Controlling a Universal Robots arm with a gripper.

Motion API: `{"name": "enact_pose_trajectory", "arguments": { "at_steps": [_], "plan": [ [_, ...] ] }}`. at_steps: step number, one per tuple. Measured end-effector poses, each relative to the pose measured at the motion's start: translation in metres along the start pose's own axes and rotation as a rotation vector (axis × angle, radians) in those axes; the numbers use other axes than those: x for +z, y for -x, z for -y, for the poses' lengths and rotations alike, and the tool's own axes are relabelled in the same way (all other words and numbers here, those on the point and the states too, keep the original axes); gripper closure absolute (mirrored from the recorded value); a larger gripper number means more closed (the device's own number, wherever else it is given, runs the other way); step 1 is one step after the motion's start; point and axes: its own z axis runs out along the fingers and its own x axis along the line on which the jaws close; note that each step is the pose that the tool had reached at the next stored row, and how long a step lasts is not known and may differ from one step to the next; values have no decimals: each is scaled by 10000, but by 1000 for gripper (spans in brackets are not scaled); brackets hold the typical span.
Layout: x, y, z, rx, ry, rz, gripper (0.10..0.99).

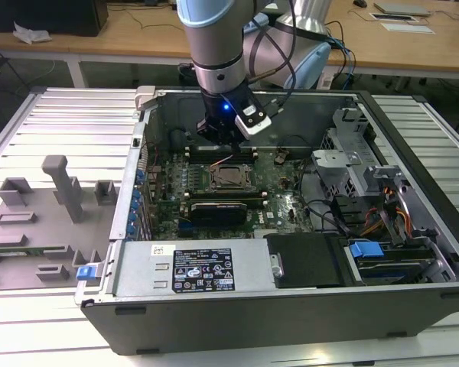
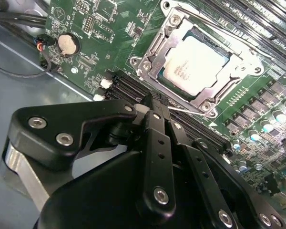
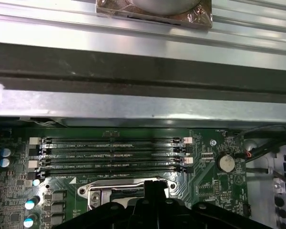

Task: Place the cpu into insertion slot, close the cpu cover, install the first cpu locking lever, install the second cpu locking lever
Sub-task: 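Install the first cpu locking lever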

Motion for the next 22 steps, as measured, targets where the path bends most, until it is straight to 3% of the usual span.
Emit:
{"name": "enact_pose_trajectory", "arguments": {
  "at_steps": [4, 13, 22],
  "plan": [
    [44, -11, -5, 44, -3, 5, 980],
    [91, -19, -86, 213, -28, 31, 980],
    [131, -28, -86, 1244, -261, 180, 980]
  ]
}}
